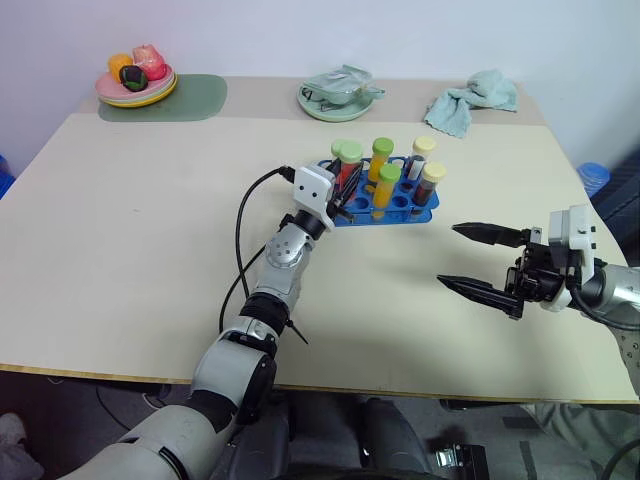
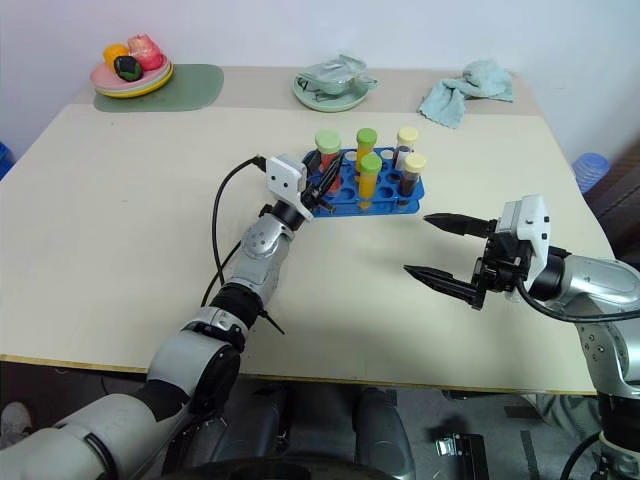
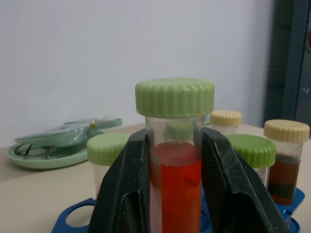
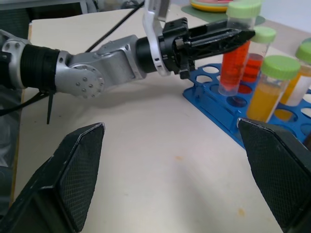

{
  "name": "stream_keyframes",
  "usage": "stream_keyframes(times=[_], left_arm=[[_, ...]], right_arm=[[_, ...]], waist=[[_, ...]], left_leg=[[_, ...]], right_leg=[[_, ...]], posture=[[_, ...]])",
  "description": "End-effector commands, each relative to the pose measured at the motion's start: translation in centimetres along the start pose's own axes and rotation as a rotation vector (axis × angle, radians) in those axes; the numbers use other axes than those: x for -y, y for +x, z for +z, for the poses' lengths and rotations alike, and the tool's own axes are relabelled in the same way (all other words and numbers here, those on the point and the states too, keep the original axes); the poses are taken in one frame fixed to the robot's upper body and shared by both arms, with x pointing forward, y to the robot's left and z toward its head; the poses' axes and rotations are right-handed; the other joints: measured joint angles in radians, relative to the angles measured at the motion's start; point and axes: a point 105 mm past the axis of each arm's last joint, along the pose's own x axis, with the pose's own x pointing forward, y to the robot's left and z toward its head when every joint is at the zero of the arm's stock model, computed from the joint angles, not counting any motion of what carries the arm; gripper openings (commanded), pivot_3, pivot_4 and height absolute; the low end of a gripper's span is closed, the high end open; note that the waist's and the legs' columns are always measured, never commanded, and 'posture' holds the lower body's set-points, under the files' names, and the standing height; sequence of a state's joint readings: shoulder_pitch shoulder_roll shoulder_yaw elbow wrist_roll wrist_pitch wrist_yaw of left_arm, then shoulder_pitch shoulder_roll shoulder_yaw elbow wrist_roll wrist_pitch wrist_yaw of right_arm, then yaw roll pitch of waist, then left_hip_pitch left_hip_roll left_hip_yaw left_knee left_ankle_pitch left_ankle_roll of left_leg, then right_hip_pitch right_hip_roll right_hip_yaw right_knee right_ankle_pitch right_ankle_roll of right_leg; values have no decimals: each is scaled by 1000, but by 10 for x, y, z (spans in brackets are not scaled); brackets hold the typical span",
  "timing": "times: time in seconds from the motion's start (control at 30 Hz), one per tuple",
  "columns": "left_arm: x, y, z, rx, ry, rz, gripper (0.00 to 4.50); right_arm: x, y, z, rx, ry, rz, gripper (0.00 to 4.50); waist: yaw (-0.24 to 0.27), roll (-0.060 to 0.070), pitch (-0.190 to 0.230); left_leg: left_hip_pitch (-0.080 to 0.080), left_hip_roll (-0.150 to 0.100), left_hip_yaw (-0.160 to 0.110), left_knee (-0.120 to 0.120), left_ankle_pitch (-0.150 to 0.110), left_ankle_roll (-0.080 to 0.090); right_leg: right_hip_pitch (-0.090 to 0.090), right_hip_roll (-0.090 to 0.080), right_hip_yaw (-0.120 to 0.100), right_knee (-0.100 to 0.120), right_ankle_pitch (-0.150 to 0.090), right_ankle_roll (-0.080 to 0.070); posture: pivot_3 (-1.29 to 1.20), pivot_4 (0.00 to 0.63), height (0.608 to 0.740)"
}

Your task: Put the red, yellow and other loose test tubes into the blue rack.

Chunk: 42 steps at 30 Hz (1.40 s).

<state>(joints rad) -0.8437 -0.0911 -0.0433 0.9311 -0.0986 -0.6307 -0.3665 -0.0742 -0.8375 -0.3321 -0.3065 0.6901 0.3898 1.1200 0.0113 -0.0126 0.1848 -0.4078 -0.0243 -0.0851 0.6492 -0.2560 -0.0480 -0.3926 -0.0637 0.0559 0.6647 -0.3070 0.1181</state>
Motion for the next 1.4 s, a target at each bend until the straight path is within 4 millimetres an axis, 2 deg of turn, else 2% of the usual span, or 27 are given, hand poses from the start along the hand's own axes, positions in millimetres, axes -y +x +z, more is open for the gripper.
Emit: stream_keyframes(times=[0.03, 0.57, 0.93, 1.4], left_arm=[[4, 3, -1, -12, 5, -23, 844], [2, -11, -14, -63, 16, -28, 844], [-9, -15, -20, -99, 57, 20, 844], [6, -20, -26, -111, 32, -24, 844]], right_arm=[[0, -4, 13, 17, -49, -13, 4500], [2, -1, 13, 28, -48, -19, 4500], [2, 1, 14, 34, -50, -18, 4500], [3, 0, 13, 35, -56, -19, 4500]], waist=[[0, 0, 0], [0, 0, -1], [-1, 0, -1], [0, 1, -3]], left_leg=[[0, 0, 0, 0, 0, 0], [1, 0, 0, 0, 0, 0], [1, 0, 0, 0, 0, 0], [2, 0, 0, 0, 0, 0]], right_leg=[[0, 0, 0, 0, 0, 0], [1, 0, 0, 0, 0, 0], [2, 0, 0, 0, 0, 0], [3, 0, 0, 0, 0, 0]], posture=[[0, 150, 740], [0, 150, 740], [0, 150, 740], [0, 150, 740]])
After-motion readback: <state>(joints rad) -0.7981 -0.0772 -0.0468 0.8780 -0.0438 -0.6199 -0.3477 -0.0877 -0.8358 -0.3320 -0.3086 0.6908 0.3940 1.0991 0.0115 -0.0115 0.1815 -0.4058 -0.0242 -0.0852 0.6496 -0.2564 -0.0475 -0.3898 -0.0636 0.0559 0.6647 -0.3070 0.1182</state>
